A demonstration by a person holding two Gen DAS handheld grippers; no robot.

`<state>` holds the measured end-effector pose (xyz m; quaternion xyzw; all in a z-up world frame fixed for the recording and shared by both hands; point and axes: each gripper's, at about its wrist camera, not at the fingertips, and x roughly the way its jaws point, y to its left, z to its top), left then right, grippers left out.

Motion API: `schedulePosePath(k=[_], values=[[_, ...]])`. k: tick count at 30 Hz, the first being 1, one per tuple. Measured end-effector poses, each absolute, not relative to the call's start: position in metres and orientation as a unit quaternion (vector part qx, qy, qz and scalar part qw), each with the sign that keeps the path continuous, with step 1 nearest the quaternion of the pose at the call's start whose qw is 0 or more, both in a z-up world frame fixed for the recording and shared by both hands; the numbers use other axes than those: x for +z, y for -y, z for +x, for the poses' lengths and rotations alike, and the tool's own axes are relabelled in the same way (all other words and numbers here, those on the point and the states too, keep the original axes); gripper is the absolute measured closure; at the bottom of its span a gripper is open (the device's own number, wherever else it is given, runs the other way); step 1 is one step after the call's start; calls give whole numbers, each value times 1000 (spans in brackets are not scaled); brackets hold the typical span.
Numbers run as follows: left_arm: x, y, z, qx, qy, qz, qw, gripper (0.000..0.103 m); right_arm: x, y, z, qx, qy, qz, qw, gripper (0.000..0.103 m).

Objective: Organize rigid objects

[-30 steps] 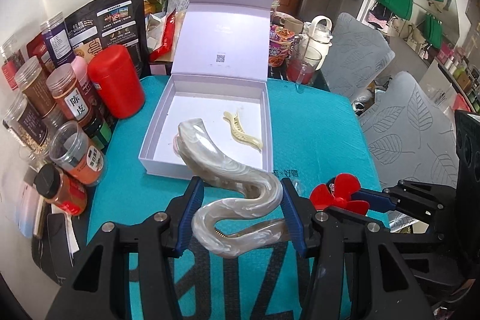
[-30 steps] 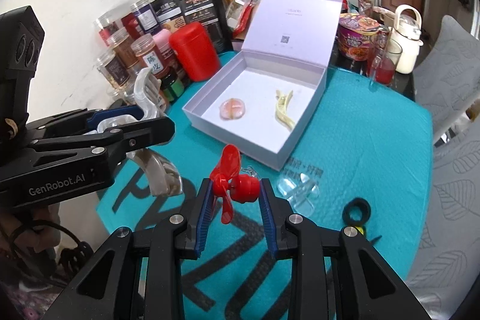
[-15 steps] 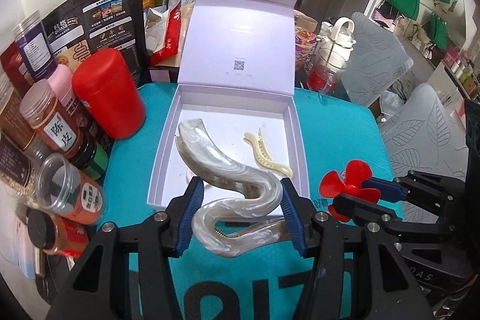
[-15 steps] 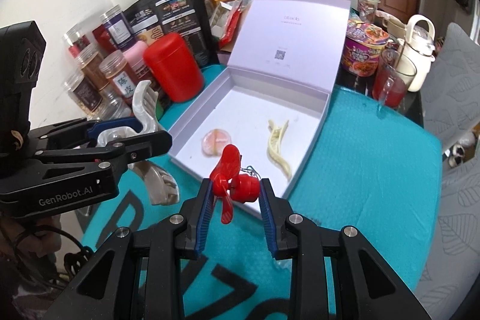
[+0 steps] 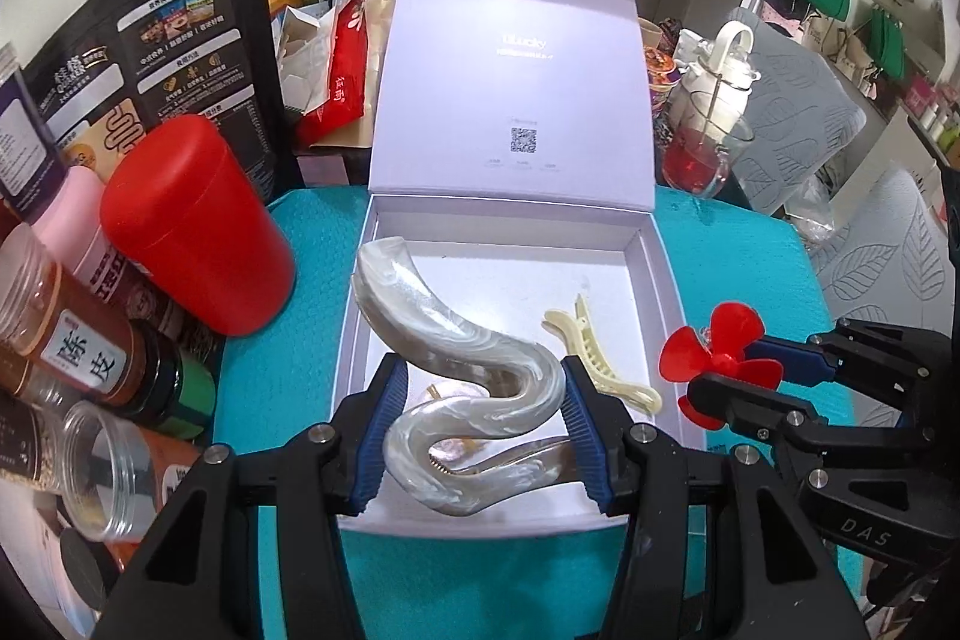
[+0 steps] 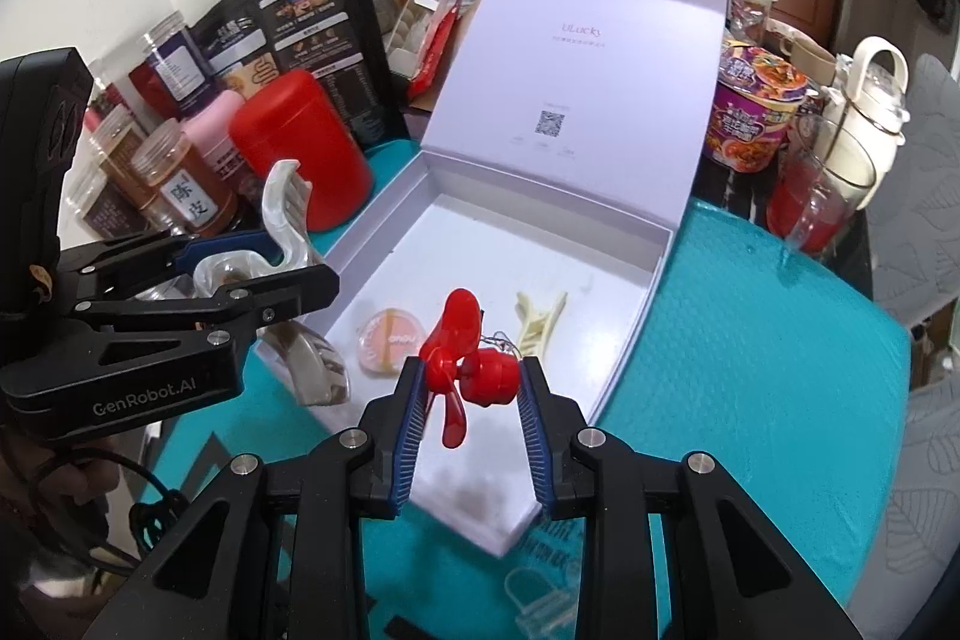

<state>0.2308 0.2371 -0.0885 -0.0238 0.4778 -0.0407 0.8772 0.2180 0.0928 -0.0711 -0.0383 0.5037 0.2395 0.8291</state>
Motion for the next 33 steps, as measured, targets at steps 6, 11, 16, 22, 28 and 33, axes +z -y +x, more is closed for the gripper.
schedulePosePath(k=[6,11,16,22,28,33], values=[[-107,-240,253,-46,-488,-19,872,52,-88,-94,243,229,-506,-36,831,73],[-123,-240,272,-50,-495,-15,867,52,-103,-94,264,217,-508,-30,833,73],[-137,-239,290,-51,-500,-3,865,52,-116,-93,282,209,-508,-26,835,73],[-153,-236,306,-54,-507,4,860,52,-130,-95,300,205,-508,-26,836,73],[-167,-235,314,-50,-518,8,854,52,-140,-98,311,204,-507,-28,837,73],[-175,-232,317,-51,-523,5,851,52,-146,-100,316,203,-508,-32,836,72]])
